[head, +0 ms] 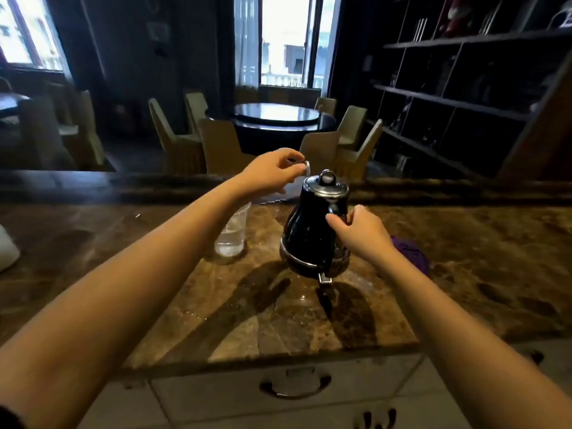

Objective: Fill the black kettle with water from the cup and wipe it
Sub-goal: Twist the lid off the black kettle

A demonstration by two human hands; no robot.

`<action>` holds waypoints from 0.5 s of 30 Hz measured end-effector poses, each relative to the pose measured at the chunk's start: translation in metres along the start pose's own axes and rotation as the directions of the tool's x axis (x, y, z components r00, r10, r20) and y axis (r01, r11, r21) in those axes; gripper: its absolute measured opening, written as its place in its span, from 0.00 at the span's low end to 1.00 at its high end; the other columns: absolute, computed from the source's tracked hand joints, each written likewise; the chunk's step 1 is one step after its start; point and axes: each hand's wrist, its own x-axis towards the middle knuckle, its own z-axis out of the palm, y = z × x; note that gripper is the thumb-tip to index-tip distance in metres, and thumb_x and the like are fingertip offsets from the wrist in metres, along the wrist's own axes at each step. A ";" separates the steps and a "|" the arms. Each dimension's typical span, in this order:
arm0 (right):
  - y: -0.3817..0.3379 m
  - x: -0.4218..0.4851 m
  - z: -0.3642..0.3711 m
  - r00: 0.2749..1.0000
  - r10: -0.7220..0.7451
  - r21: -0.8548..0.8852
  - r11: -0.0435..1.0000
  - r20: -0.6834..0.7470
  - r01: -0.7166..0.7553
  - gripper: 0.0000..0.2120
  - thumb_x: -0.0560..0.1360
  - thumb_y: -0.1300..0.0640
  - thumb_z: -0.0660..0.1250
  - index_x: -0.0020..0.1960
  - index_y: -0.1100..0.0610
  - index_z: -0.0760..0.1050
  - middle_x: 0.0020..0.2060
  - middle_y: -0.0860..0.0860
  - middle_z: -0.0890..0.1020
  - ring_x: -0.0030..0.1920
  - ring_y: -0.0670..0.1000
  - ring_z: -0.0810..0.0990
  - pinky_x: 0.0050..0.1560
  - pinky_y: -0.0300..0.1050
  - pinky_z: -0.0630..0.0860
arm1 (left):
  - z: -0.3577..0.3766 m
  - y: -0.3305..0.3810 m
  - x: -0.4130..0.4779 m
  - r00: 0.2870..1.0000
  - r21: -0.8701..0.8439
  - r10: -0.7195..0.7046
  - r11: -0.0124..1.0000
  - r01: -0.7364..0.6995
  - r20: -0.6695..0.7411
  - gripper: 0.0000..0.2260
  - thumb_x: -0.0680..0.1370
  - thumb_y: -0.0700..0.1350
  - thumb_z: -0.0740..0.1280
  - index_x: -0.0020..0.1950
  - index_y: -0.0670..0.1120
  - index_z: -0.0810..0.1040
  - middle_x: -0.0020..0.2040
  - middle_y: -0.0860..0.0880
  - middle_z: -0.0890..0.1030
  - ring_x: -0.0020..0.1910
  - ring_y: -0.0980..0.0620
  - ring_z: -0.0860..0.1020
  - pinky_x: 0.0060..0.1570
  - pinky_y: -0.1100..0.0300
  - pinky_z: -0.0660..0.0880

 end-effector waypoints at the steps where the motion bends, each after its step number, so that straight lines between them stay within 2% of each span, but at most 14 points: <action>1: -0.001 -0.003 0.003 1.000 0.007 0.043 0.999 0.005 -0.008 0.15 0.74 0.45 0.62 0.46 0.58 0.69 0.38 0.50 0.74 0.36 0.50 0.72 0.31 0.45 0.65 | 0.005 0.002 0.006 0.999 0.037 0.017 0.999 -0.016 -0.035 0.17 0.77 0.49 0.61 0.65 0.47 0.70 0.60 0.44 0.78 0.54 0.51 0.76 0.51 0.61 0.73; 3: 0.002 -0.002 0.011 1.000 0.010 0.110 0.994 -0.005 -0.010 0.13 0.75 0.48 0.60 0.47 0.59 0.69 0.43 0.54 0.76 0.42 0.54 0.74 0.39 0.48 0.70 | 0.014 0.006 0.020 0.999 0.092 0.029 0.995 -0.025 -0.044 0.19 0.77 0.50 0.61 0.67 0.47 0.67 0.64 0.44 0.76 0.60 0.50 0.74 0.56 0.60 0.68; 5: 0.005 -0.005 0.022 1.000 0.010 0.167 0.986 -0.002 -0.010 0.12 0.76 0.50 0.59 0.48 0.60 0.70 0.45 0.55 0.77 0.44 0.56 0.76 0.41 0.49 0.71 | 0.028 0.008 0.032 0.999 0.116 0.029 0.993 -0.030 0.016 0.22 0.77 0.51 0.61 0.70 0.48 0.64 0.67 0.44 0.73 0.64 0.47 0.72 0.59 0.59 0.66; 8: 0.011 -0.005 0.026 0.998 -0.001 0.246 0.969 -0.058 0.015 0.11 0.77 0.51 0.59 0.45 0.59 0.70 0.42 0.56 0.79 0.42 0.56 0.77 0.40 0.48 0.71 | 0.043 0.008 0.046 0.994 0.136 0.037 0.989 -0.050 0.098 0.22 0.78 0.52 0.60 0.70 0.48 0.64 0.68 0.46 0.72 0.66 0.48 0.70 0.62 0.58 0.65; 11: 0.022 -0.009 0.034 0.994 -0.015 0.381 0.923 -0.107 0.055 0.10 0.77 0.52 0.60 0.39 0.55 0.69 0.34 0.54 0.79 0.33 0.49 0.78 0.33 0.41 0.72 | 0.057 0.001 0.054 0.988 0.144 0.062 0.986 -0.083 0.143 0.18 0.78 0.50 0.59 0.67 0.48 0.68 0.65 0.46 0.75 0.63 0.50 0.72 0.58 0.62 0.65; 12: 0.027 -0.010 0.035 0.990 -0.014 0.424 0.903 -0.139 0.072 0.11 0.77 0.51 0.60 0.38 0.55 0.68 0.31 0.54 0.77 0.31 0.49 0.77 0.31 0.43 0.72 | 0.060 -0.002 0.057 0.990 0.136 0.066 0.987 -0.082 0.121 0.18 0.78 0.49 0.60 0.67 0.48 0.69 0.65 0.46 0.75 0.62 0.50 0.73 0.57 0.62 0.65; 15: 0.044 -0.007 0.036 0.977 -0.004 0.444 0.890 -0.212 0.100 0.12 0.76 0.50 0.60 0.37 0.55 0.66 0.29 0.53 0.72 0.31 0.55 0.73 0.35 0.57 0.71 | 0.064 -0.010 0.062 0.996 0.113 0.058 0.991 -0.065 0.066 0.17 0.77 0.50 0.61 0.65 0.48 0.71 0.62 0.46 0.77 0.58 0.52 0.74 0.55 0.62 0.66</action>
